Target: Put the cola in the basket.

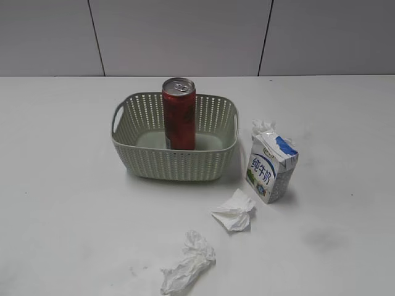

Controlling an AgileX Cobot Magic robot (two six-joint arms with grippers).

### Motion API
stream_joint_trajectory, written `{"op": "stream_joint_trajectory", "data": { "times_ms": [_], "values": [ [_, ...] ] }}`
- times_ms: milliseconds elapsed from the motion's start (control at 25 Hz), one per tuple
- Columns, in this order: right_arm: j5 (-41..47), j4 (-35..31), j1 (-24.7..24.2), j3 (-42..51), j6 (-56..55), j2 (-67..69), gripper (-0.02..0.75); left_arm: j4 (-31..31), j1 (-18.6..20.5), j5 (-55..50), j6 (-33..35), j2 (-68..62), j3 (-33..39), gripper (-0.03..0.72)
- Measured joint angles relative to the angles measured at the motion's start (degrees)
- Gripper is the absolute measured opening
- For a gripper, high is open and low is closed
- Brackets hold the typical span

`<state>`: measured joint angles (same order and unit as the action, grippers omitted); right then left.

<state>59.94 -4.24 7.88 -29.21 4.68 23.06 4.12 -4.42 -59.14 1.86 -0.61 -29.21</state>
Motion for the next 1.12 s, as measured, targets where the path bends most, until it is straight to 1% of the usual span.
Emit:
{"op": "stream_joint_trajectory", "data": {
  "times_ms": [360, 1120],
  "values": [
    [-0.04, -0.04, 0.00, 0.04, 0.00, -10.50, 0.569, 0.00, 0.00, 0.00, 0.00, 0.00, 0.00, 0.231],
    [-0.04, -0.04, 0.00, 0.04, -0.02, -21.38, 0.565, 0.00, 0.00, 0.00, 0.00, 0.00, 0.00, 0.230]
  ]
}}
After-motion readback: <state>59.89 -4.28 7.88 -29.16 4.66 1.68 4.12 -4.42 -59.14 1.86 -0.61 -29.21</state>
